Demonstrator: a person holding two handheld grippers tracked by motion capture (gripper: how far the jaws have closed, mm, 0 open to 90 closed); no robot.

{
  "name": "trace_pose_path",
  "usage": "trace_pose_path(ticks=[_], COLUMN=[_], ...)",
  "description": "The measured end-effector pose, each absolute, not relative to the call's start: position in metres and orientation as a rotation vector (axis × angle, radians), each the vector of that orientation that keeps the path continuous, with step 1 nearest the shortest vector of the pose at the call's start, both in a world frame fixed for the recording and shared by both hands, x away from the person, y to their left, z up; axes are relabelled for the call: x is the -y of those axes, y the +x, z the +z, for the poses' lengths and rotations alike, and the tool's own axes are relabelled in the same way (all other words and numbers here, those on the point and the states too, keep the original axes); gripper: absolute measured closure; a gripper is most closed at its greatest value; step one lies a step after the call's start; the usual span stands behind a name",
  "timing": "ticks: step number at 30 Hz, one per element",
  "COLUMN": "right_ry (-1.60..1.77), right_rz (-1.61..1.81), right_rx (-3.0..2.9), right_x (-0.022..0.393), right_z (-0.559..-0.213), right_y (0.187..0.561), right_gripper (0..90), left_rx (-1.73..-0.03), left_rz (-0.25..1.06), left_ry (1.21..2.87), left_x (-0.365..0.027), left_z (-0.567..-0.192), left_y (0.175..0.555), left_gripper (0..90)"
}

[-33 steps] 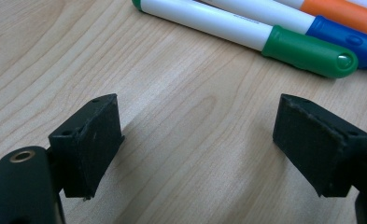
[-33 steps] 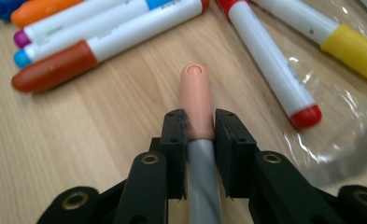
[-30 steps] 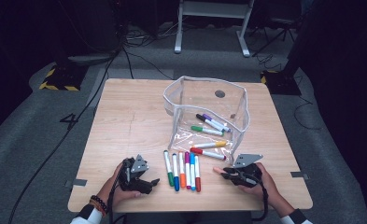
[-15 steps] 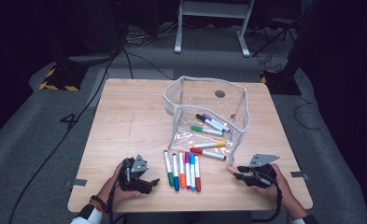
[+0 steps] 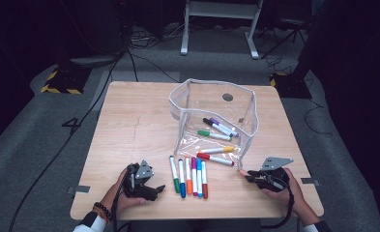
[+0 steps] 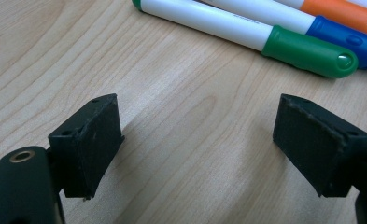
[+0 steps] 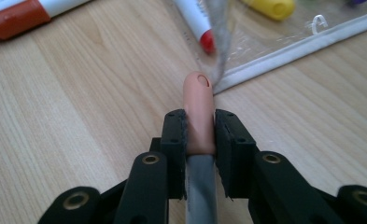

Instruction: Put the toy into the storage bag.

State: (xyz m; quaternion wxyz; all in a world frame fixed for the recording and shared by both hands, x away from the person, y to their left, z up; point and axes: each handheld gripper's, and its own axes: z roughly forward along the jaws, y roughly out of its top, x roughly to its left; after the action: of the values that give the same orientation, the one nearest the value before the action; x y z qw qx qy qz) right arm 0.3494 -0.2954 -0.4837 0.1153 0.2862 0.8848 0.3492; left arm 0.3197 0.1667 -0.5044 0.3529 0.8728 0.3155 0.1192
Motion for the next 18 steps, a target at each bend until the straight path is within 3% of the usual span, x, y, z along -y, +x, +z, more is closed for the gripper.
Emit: trace_pose_path(ticks=[10,18], right_ry=[0.875,0.852], right_rz=[1.143,1.222], right_rx=[-2.469,-2.329], right_x=[0.319,0.336], right_z=[-0.456,-0.408], right_y=[0.351,0.356], right_gripper=[74.9,74.9], left_rx=[-0.815,-0.814], left_rz=[0.309,0.31], left_ry=[2.257,2.258], left_x=[-0.167,-0.167], left_z=[-0.504,-0.504], left_y=[0.32,0.32], left_gripper=[15.7,15.7])
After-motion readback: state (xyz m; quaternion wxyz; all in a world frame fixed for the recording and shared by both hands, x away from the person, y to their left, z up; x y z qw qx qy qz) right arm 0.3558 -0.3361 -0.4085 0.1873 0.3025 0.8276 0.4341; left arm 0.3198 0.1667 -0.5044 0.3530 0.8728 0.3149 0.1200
